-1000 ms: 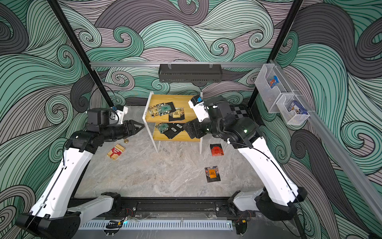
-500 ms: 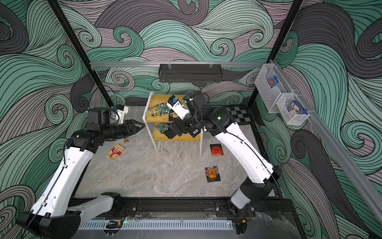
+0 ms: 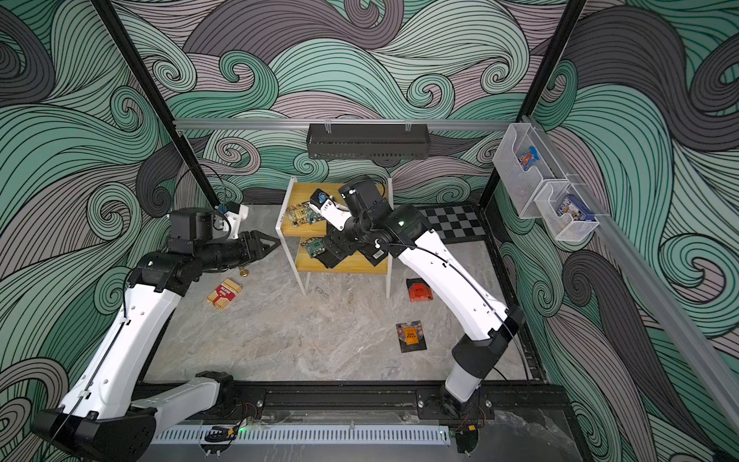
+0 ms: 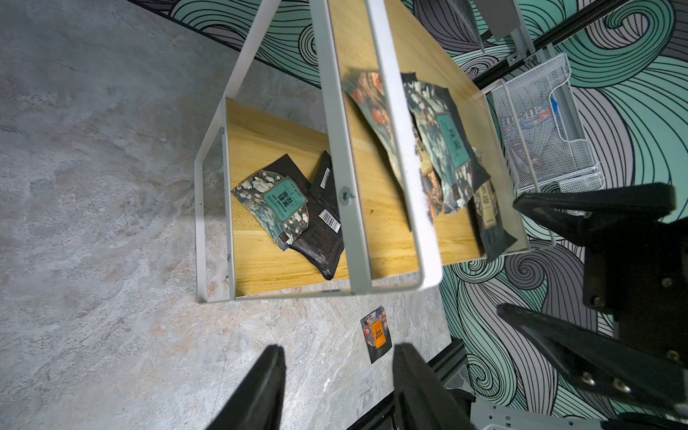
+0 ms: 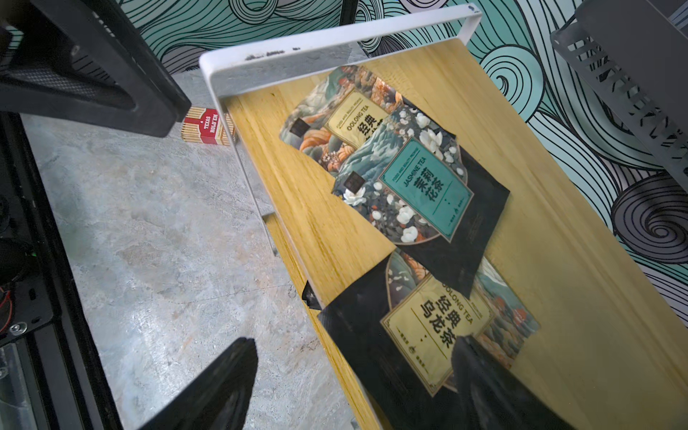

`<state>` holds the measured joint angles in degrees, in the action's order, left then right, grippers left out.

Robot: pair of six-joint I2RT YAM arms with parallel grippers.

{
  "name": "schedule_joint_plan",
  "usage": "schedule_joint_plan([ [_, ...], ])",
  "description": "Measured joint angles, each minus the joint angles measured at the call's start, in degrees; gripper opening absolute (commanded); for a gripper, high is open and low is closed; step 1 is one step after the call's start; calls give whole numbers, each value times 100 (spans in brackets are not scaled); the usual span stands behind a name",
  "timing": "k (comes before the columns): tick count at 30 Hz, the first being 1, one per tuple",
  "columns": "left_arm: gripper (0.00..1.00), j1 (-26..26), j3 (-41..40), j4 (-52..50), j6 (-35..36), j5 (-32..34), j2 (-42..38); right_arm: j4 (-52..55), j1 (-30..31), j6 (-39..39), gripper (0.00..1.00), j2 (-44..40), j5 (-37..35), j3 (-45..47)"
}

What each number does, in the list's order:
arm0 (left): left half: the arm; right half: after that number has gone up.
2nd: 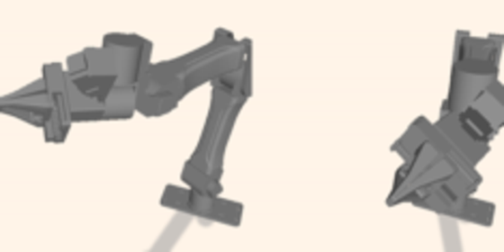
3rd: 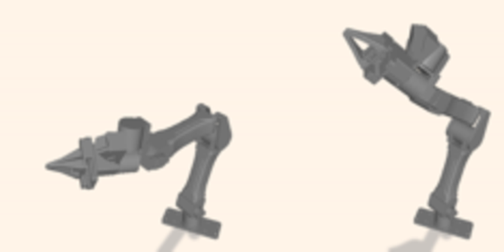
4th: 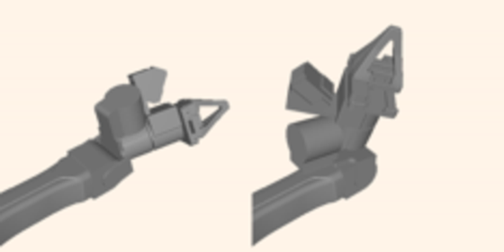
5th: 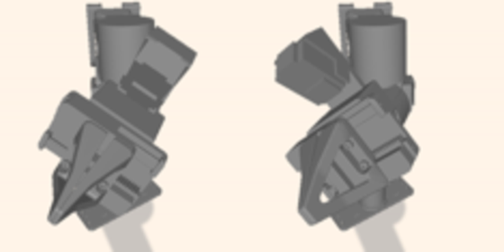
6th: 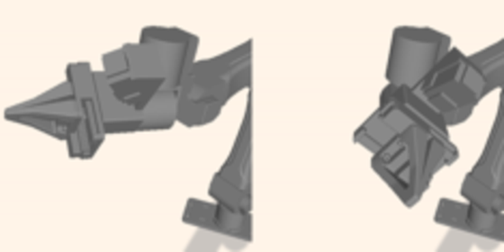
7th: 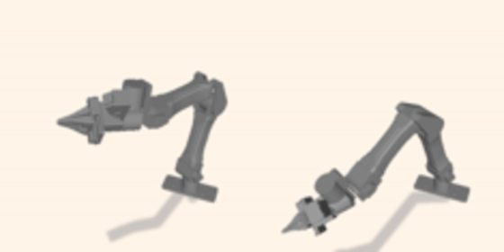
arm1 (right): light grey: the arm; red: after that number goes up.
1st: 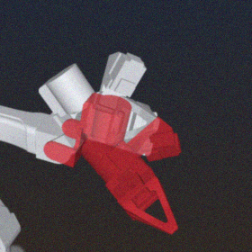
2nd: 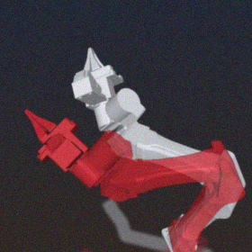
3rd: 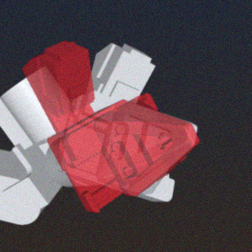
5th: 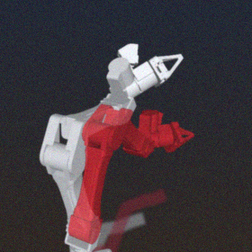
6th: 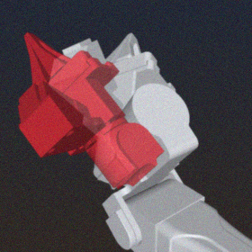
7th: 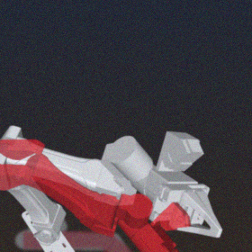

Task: Remove the tea bags from the shelf
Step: Pick up the tea bag from the shelf.

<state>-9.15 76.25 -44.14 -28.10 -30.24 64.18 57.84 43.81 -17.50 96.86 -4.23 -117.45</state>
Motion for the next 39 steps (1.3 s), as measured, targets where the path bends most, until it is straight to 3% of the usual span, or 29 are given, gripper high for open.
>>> schedule_joint_plan([
  [14,50,0,0,0,0,2,-2,-501,0,15,71,-275,-341,804],
  [27,50,0,-2,0,0,2,-2,-756,0,127,43,-870,-732,1484],
  [39,50,0,-31,2,0,2,-28,-750,0,92,21,-946,-925,1493],
])
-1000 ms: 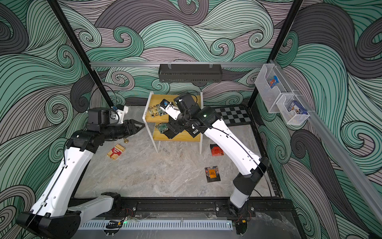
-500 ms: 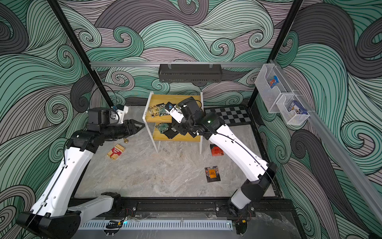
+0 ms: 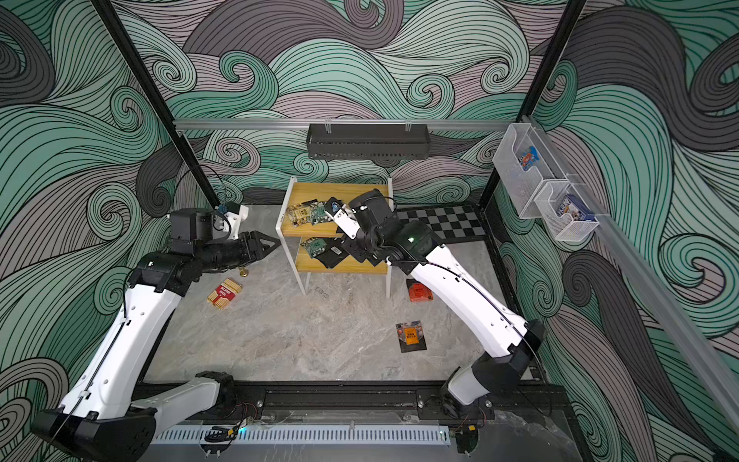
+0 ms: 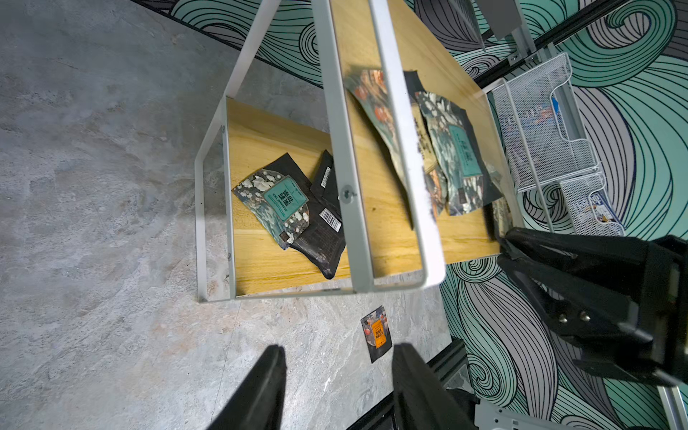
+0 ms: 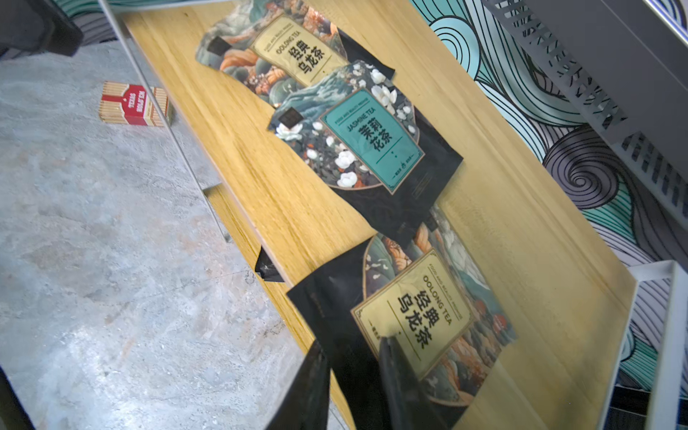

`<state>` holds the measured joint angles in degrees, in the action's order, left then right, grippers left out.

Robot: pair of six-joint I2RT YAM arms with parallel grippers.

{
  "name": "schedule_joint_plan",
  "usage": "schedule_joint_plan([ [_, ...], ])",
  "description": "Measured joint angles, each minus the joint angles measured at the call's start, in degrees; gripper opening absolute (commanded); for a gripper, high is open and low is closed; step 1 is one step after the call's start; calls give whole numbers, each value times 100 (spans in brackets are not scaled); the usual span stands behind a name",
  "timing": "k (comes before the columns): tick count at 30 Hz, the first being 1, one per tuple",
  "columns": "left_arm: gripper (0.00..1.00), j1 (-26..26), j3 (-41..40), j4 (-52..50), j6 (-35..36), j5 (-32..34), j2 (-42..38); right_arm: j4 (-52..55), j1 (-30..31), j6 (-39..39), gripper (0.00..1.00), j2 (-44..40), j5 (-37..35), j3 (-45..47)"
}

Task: Remove the tea bags from the shelf
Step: Pick up the tea bag from the shelf.

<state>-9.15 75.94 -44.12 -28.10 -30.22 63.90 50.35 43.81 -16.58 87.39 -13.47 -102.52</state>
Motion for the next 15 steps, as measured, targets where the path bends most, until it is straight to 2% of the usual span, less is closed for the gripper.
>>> schedule_joint_plan([
  [5,50,0,-2,0,0,0,-4,-4,0,-37,9,-26,-7,-68],
  [15,50,0,-2,0,0,0,-4,-2,0,-109,5,-245,-94,-179],
])
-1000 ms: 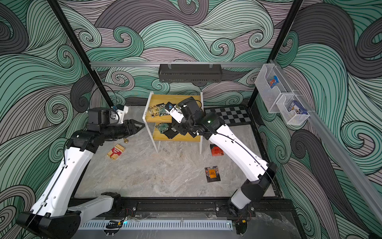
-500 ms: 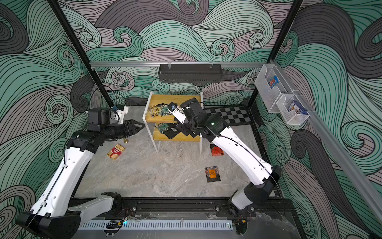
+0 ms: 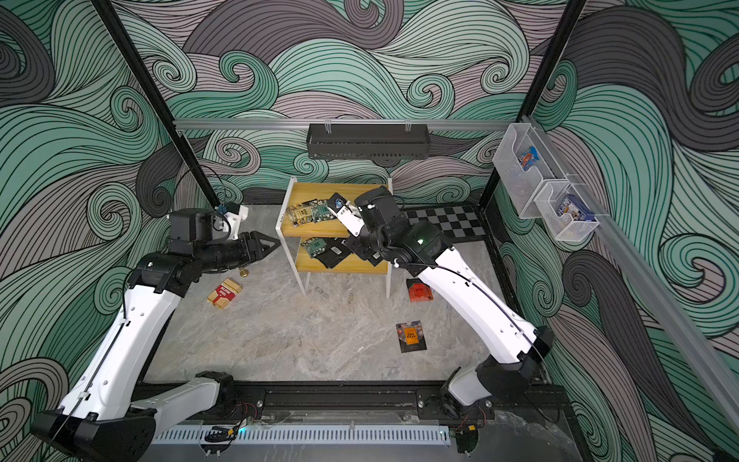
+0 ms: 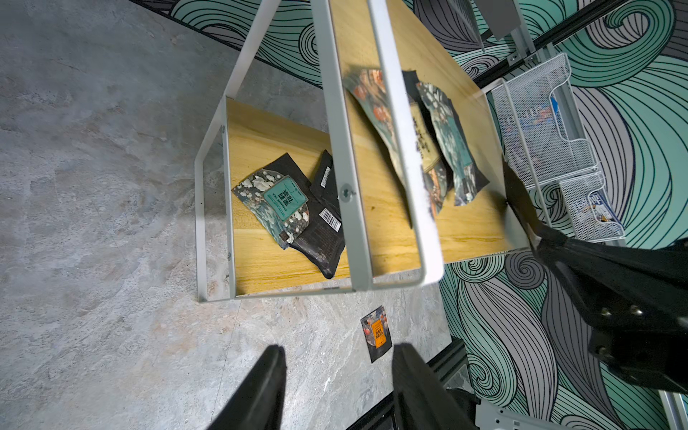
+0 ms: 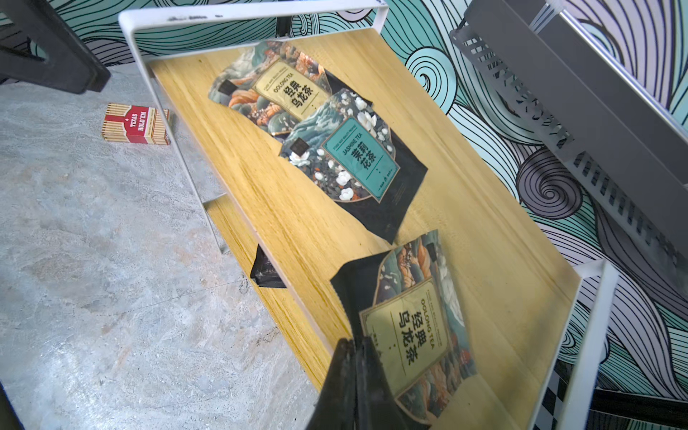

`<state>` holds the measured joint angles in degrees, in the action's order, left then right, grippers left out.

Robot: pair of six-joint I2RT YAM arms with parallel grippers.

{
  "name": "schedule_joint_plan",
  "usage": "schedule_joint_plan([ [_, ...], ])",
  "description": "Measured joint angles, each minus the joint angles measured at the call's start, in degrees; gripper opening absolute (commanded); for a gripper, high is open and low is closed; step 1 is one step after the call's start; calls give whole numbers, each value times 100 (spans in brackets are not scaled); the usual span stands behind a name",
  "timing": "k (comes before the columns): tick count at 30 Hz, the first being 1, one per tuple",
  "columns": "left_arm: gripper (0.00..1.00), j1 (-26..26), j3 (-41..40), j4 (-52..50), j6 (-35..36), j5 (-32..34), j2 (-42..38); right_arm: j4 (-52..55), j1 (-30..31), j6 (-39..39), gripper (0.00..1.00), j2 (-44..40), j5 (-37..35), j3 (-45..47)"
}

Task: Remove the tea bags from the shelf
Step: Pick up the tea bag from the shelf.

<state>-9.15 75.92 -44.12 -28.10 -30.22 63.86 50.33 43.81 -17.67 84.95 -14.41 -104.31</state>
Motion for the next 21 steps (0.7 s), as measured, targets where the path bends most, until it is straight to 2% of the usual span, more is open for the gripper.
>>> schedule_joint_plan([
  [10,50,0,0,2,-2,0,0,2,0,46,0,-361,-2,-214],
  [21,50,0,0,0,-7,13,0,7,0,507,0,-942,358,-256],
])
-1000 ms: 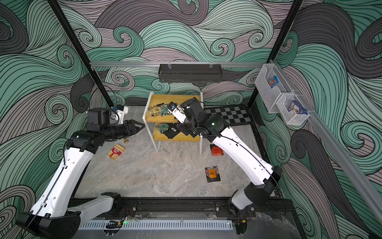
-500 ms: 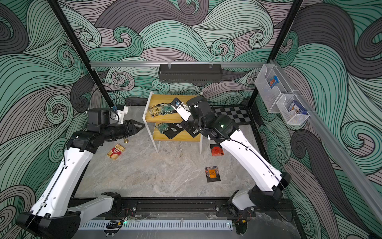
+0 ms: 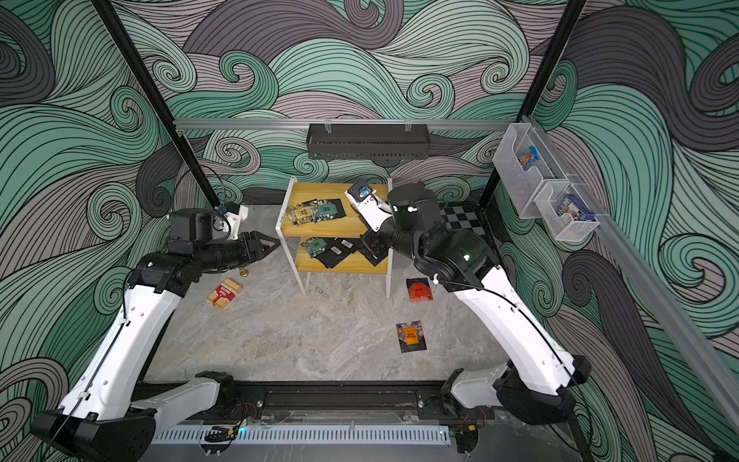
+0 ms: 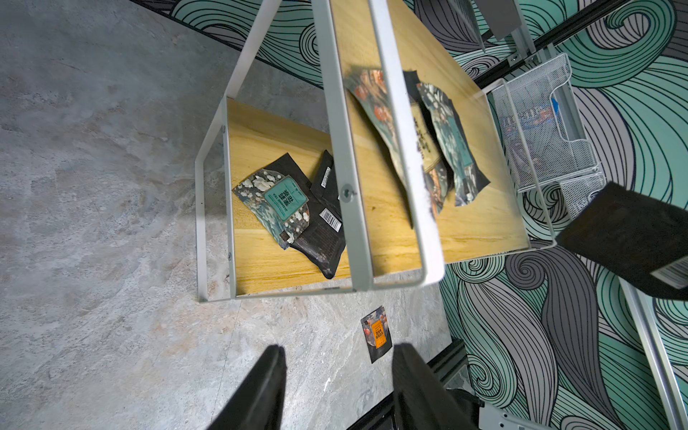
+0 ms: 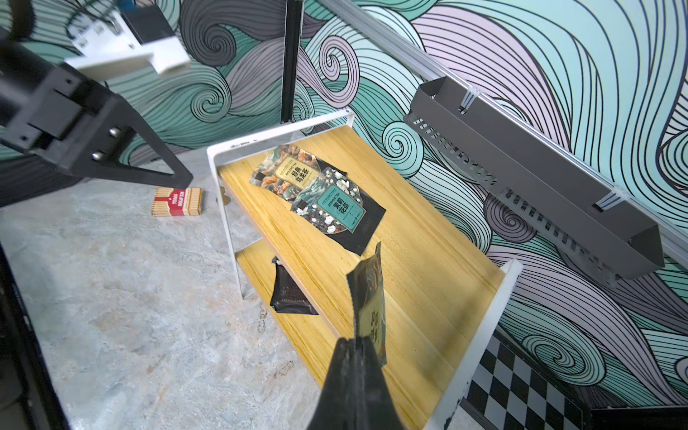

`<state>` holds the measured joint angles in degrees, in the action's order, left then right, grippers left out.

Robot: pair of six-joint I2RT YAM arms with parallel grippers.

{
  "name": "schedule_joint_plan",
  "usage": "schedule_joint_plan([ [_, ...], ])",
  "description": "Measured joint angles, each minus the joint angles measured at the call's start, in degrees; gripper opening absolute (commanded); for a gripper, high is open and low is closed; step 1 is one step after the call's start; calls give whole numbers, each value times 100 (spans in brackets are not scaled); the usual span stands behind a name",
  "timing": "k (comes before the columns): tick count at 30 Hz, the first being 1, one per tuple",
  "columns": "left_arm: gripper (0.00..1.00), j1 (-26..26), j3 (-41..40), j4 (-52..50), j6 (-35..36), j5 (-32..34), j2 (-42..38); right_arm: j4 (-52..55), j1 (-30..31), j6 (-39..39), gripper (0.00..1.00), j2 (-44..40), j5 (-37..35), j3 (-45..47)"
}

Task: Remove the tea bags from the shelf
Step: Pick up the tea bag from the shelf, then place the tea bag at the center of the board.

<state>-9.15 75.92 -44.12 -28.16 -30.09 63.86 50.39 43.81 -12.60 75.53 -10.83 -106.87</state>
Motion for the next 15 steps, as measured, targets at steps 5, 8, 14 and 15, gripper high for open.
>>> schedule_joint_plan([
  [5,50,0,0,0,-20,2,0,4,0,404,0,-514,306,133],
  [8,51,0,0,-2,-20,2,0,15,0,691,0,-839,481,365],
  [14,53,0,-44,-4,-17,2,-39,46,0,1255,0,-1320,730,1003],
  [15,54,0,-72,-7,-17,2,-63,50,0,1346,0,-1384,769,1119],
])
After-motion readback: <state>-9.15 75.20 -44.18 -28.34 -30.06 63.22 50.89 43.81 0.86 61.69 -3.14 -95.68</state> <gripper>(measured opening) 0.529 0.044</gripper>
